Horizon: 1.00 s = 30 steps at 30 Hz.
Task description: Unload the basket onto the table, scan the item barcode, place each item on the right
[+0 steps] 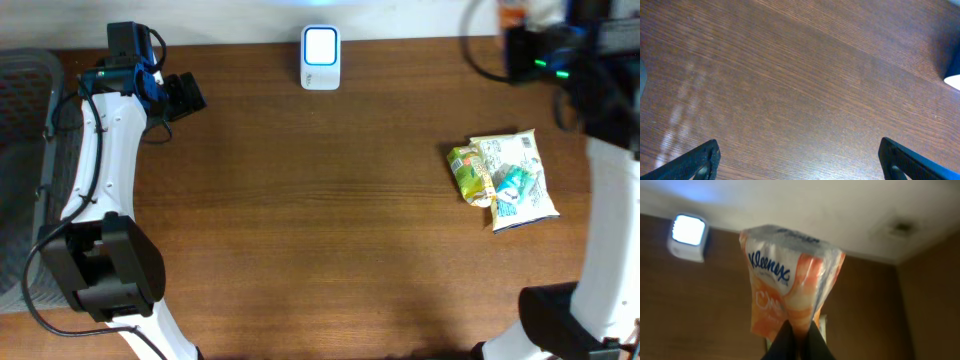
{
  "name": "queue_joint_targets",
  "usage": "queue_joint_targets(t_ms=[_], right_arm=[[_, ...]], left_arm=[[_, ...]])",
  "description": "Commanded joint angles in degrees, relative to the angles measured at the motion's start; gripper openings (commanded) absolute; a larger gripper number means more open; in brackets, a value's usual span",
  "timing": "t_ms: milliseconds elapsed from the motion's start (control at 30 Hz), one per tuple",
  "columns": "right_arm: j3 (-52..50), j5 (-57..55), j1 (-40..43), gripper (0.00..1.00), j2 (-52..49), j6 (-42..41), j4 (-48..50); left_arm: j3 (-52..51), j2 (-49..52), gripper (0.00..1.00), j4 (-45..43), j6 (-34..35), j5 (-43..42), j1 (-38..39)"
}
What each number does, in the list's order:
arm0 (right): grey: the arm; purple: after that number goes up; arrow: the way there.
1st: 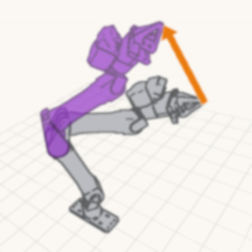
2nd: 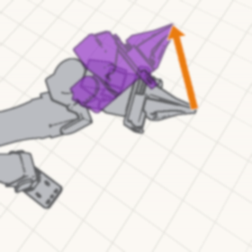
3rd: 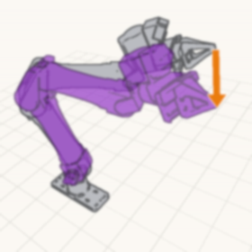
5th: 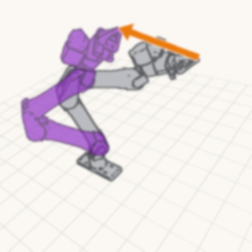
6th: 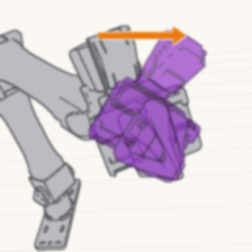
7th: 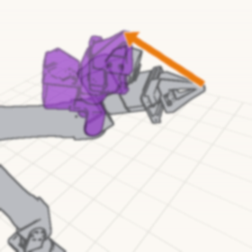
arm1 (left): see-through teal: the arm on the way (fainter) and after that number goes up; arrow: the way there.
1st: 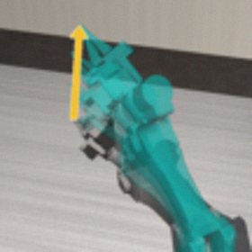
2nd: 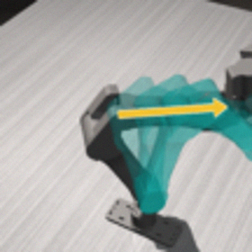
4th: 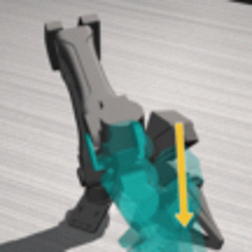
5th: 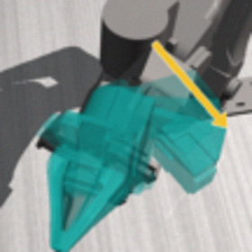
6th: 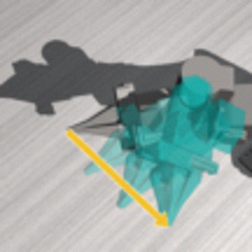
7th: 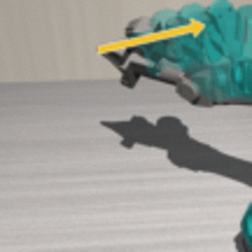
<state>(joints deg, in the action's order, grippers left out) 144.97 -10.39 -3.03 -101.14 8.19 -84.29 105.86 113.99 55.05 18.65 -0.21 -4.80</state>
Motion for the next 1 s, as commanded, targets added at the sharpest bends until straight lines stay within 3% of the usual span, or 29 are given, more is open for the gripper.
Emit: queue_joint_targets(t_ms=[0, 67, 167, 267, 300, 433, 467, 500, 567, 633, 700, 800, 833, 967], right_arm=[[-0.24, 6.69, 9.22, 0.04, 0.76, -4.68, -7.56], [-1.40, 10.82, 14.23, 0.04, -0.66, -4.66, -13.05], [-11.30, 13.40, 18.01, 0.04, -1.44, -4.63, -12.46], [-31.61, 13.66, 19.28, 0.05, -1.68, -4.61, -3.54], [-37.16, 13.84, 19.21, 0.09, -1.73, -4.63, 0.39], [-48.26, 13.84, 19.28, 0.13, -1.77, -4.63, 10.03], [-48.26, 13.86, 19.28, 0.17, -1.77, -4.63, 10.51], [-47.98, 13.86, 19.28, 0.34, -1.64, -4.63, 10.58], [-45.77, 15.39, 19.28, 0.59, -1.64, -4.63, 8.90], [-37.59, 18.45, 19.10, 0.77, -1.25, -4.59, 3.34], [-26.58, 22.43, 19.02, 0.86, -0.22, -3.96, -3.67], [-9.97, 22.93, 17.46, 0.88, 2.36, -4.02, -13.05], [-6.91, 24.17, 16.48, 1.00, 4.13, -4.22, -13.05], [-4.11, 28.28, 12.17, 0.99, 13.73, -4.22, -13.00]], left_arm=[[0.85, -1.51, 0.99, -0.04, -0.26, 0.15, -0.24], [0.85, -1.51, 0.99, -0.04, -0.28, 0.15, -0.24], [0.85, -1.51, 0.99, -0.04, -0.28, 0.15, -0.24], [0.85, -1.51, 0.99, -0.04, -0.28, 0.15, -0.24], [0.85, -1.51, 0.99, -0.04, -0.28, 0.15, -0.24], [0.85, -1.51, 0.99, -0.04, -0.28, 0.15, -0.26], [0.85, -1.51, 0.99, -0.04, -0.28, 0.15, -0.31], [0.85, -1.51, 0.99, -0.04, -0.28, 0.17, -0.61], [0.85, -1.51, 0.99, -0.04, -0.28, 0.15, -0.63], [0.85, -1.51, 0.99, -0.04, -0.28, 0.15, -0.63], [0.85, -1.51, 0.99, -0.04, -0.28, 0.15, -0.57], [0.85, -1.51, 0.99, -0.04, -0.28, 0.15, -0.63], [0.85, -1.51, 0.99, -0.04, -0.28, 0.15, -0.63], [0.85, -1.51, 0.99, -0.04, -0.28, 0.15, -0.61]])
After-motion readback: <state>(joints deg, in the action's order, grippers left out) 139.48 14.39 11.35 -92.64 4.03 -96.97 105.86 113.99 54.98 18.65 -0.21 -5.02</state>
